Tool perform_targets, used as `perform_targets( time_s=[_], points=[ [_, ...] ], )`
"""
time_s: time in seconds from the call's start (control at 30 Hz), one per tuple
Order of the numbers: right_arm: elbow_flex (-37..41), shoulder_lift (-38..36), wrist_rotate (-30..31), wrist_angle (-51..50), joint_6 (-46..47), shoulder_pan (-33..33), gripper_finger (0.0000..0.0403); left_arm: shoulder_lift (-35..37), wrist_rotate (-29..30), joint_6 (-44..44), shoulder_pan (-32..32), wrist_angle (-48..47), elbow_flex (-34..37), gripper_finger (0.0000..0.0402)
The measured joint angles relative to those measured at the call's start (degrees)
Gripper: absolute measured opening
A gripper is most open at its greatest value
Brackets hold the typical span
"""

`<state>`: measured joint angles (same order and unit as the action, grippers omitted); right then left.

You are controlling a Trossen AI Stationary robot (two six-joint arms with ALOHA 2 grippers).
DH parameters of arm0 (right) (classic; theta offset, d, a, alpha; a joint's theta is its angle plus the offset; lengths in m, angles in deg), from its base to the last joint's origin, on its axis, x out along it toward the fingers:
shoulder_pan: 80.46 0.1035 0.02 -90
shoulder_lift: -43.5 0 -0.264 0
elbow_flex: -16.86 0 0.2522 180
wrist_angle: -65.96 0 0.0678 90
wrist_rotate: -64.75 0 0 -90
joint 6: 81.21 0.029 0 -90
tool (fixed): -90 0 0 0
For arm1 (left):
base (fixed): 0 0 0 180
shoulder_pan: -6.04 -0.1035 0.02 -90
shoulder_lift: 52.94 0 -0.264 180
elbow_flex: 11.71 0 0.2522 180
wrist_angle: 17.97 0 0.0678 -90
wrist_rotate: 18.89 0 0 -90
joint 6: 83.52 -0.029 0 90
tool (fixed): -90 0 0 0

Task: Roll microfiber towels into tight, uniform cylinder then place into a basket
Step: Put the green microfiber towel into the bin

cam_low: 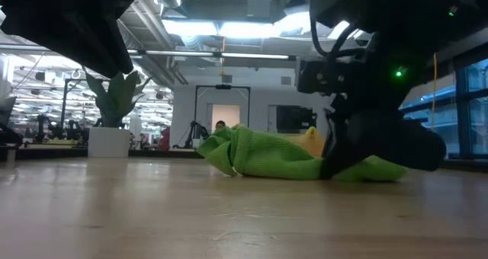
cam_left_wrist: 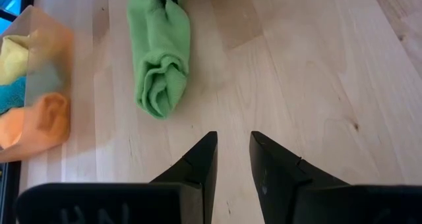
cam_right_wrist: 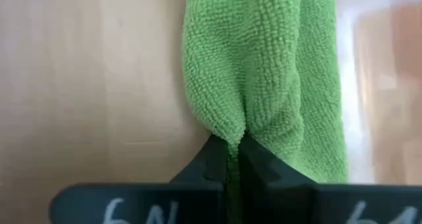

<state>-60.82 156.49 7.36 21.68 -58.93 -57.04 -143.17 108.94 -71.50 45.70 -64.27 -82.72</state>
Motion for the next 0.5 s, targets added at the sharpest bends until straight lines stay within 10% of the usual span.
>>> perform_targets(
  time_s=[0.5],
  points=[
    [-12.3,0.2,12.3,-25.6,-0.5,-3.1,0.0011,0.0,0.0,-0.1,0.0,0.0,0.0,0.008]
  ],
)
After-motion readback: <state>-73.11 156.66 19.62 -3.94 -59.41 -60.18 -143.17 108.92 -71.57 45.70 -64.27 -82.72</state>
